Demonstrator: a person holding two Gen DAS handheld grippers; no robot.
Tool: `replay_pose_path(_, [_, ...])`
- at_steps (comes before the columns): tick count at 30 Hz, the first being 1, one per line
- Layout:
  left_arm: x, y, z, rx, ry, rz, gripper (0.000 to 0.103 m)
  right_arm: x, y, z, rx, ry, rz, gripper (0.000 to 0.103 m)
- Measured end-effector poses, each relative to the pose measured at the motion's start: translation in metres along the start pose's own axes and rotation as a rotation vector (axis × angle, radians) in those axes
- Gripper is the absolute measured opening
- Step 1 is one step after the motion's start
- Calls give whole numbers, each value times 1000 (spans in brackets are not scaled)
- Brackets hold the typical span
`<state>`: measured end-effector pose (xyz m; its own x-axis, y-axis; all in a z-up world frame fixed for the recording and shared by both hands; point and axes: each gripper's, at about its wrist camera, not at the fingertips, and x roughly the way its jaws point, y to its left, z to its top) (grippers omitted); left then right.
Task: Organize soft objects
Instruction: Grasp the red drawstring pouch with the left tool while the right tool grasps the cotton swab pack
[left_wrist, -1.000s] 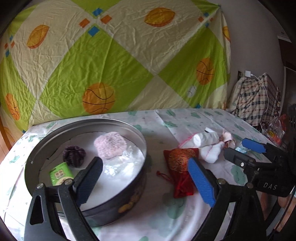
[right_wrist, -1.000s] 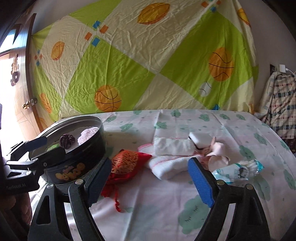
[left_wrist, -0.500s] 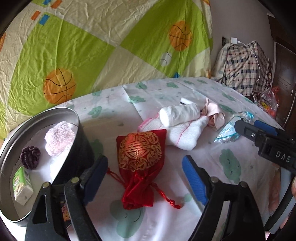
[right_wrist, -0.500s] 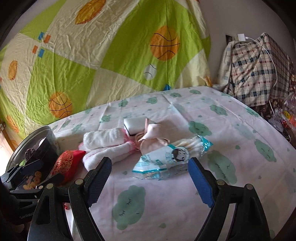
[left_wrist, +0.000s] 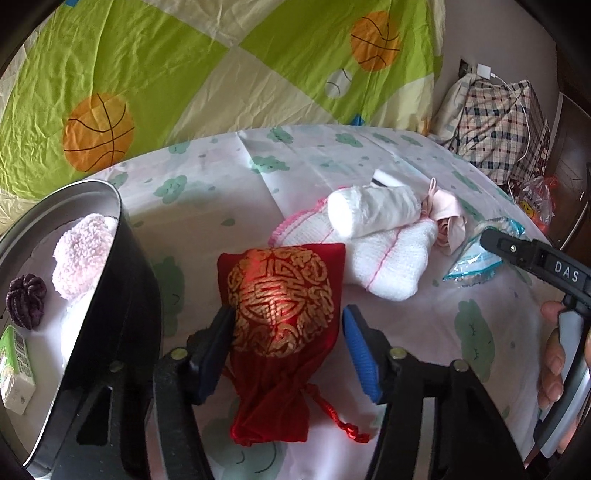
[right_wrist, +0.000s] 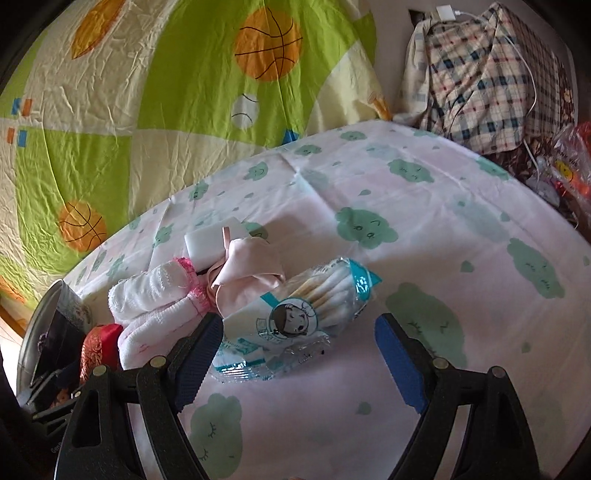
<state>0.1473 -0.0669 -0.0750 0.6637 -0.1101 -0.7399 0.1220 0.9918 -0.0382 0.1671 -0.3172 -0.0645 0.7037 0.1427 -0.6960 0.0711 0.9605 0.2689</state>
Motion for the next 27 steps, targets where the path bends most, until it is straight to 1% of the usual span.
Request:
replay_pose_path(1, [1,1,0,-6,7,-4,54,1,0,1,0,0,0,86])
replay_pose_path(2, [3,2,1,-11,13,-9,49,2,1,2,-4,-1,-2,86])
replay_pose_path(3, [3,4,1,-19,17,-14,47,3,2,3,-7,-2,-6,86])
replay_pose_path(5, [3,5,1,-29,16,-15,47,5,6,4,-19,1,-13,86])
replay_pose_path(7, [3,5,1,-26,15,-14,46,9,11,6,-41,18,-3,86])
replay_pose_path(8, [2,4,1,-25,15,-11,40,13,14,6,-53,34,3,86])
replay_pose_path(11, [1,6,1,-34,11,-19,38,19,17,7,-63,59,30,86])
replay_pose_path(12, [1,8,1,-44,9,-25,33,19,17,6,-64,59,36,86])
replay_pose_path(13, [0,10,1,-54,6,-30,33,19,16,5,-65,59,43,86])
replay_pose_path(14, [-1,12,1,-62,2,-34,33,18,17,5,-69,61,60,81])
replay_pose_path(17, [-3,15,1,-77,-11,-42,33,17,19,3,-84,66,85,79])
replay_pose_path(18, [-5,16,1,-83,-20,-45,32,16,19,2,-90,67,94,78])
replay_pose_path(19, [-6,17,1,-89,-29,-49,28,15,20,0,-98,67,108,78])
replay_pose_path(20, [-8,18,1,-91,-36,-51,26,13,22,-1,-110,63,127,76])
replay_pose_path(22, [-9,17,1,-89,-46,-53,26,12,33,-3,-181,75,163,74])
replay_pose_path(24, [-11,15,1,-78,-56,-50,26,11,49,-8,-296,85,163,74])
replay_pose_path(25, [-13,14,1,-75,-64,-45,26,9,57,-10,-360,74,148,74])
replay_pose_path(26, [-14,14,1,-74,-72,-40,26,6,65,-14,-428,57,115,74])
replay_pose_path(27, [-16,14,0,-74,-80,-35,26,4,70,-15,-472,44,90,74])
